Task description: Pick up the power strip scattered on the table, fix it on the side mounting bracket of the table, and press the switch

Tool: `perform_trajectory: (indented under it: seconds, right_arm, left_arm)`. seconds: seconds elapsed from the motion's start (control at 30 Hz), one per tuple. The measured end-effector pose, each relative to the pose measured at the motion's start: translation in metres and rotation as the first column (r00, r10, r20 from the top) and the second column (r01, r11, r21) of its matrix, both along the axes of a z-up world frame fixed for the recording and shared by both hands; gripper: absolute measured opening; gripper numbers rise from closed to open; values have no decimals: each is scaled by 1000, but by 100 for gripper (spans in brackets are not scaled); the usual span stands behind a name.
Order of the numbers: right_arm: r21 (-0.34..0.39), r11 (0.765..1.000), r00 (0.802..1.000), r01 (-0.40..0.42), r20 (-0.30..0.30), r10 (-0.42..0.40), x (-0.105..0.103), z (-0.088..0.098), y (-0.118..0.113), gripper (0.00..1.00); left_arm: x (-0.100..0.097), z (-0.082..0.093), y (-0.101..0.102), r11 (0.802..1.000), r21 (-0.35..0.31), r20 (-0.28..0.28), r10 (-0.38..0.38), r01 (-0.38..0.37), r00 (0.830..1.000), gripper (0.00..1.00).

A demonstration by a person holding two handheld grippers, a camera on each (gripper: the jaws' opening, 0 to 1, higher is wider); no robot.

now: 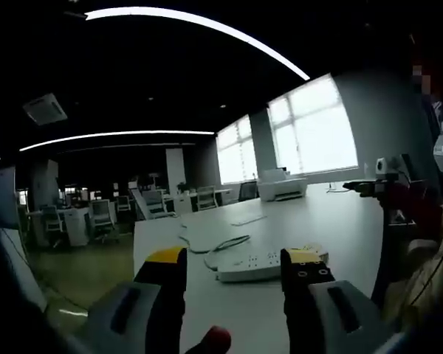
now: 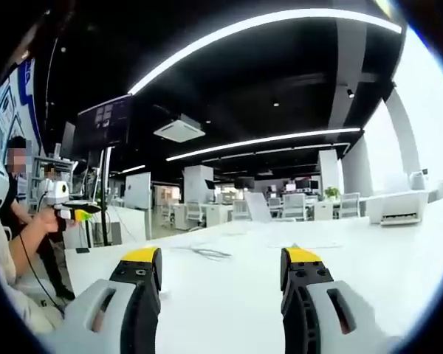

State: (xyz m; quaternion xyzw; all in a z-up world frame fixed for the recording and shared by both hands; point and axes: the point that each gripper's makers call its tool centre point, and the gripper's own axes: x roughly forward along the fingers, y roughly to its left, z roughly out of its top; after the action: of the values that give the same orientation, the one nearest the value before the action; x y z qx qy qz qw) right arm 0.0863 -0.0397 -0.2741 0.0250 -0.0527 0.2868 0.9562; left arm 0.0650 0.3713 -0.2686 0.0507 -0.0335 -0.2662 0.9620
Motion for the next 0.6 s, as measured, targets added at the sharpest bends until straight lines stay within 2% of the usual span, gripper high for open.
perform_trajectory:
  seconds: [0.6]
  right_arm:
    - [2, 1000, 1000, -15, -6, 15, 0, -2, 6, 61]
  left_arm:
    - [-3, 3, 4, 1000, -1, 0, 7, -7, 1000, 55]
